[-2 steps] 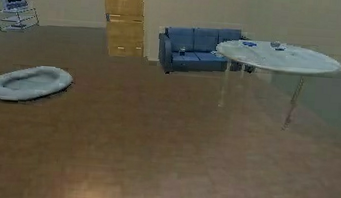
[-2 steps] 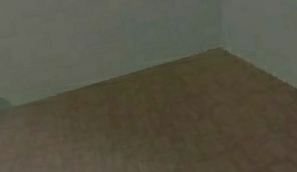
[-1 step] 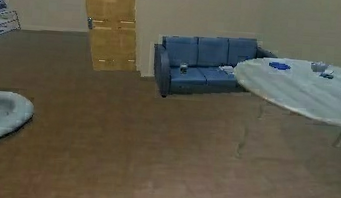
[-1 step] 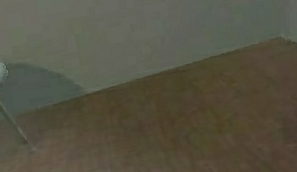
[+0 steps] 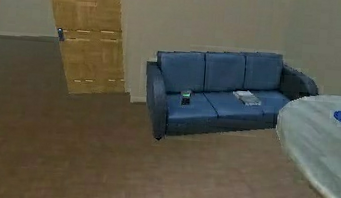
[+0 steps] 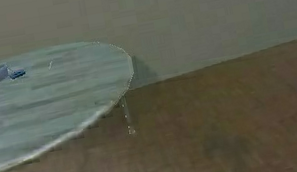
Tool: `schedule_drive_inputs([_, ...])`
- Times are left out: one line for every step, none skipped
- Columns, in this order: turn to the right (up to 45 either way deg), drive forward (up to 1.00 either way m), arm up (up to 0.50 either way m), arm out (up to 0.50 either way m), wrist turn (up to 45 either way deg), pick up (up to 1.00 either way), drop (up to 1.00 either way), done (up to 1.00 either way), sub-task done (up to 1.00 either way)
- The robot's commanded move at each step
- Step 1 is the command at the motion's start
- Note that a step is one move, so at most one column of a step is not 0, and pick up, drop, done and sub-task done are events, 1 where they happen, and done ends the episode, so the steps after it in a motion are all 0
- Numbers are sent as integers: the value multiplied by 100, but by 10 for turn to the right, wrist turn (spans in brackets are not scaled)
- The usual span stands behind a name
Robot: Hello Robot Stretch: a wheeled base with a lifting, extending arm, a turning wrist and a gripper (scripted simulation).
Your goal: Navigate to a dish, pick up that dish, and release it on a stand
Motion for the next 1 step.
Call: schedule_drive_inputs([0,100,0,0,0,0,0,0,0])
